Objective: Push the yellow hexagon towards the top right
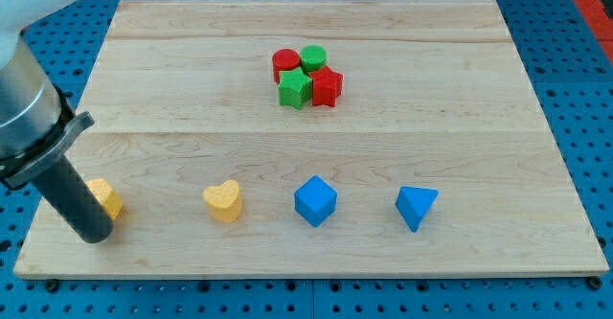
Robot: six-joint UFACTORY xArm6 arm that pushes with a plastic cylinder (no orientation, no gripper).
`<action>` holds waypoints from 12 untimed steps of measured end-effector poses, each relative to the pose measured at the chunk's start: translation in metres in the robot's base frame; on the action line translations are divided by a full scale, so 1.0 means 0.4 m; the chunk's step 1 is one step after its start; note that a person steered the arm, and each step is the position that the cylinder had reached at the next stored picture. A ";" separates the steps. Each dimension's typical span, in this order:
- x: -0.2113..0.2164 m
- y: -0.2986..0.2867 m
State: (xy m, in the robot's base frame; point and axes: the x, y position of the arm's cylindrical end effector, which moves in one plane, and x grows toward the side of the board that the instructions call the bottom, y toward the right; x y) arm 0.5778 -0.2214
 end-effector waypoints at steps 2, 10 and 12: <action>0.013 -0.141; -0.661 0.304; -0.742 0.344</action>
State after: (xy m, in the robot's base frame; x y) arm 0.2809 -0.0836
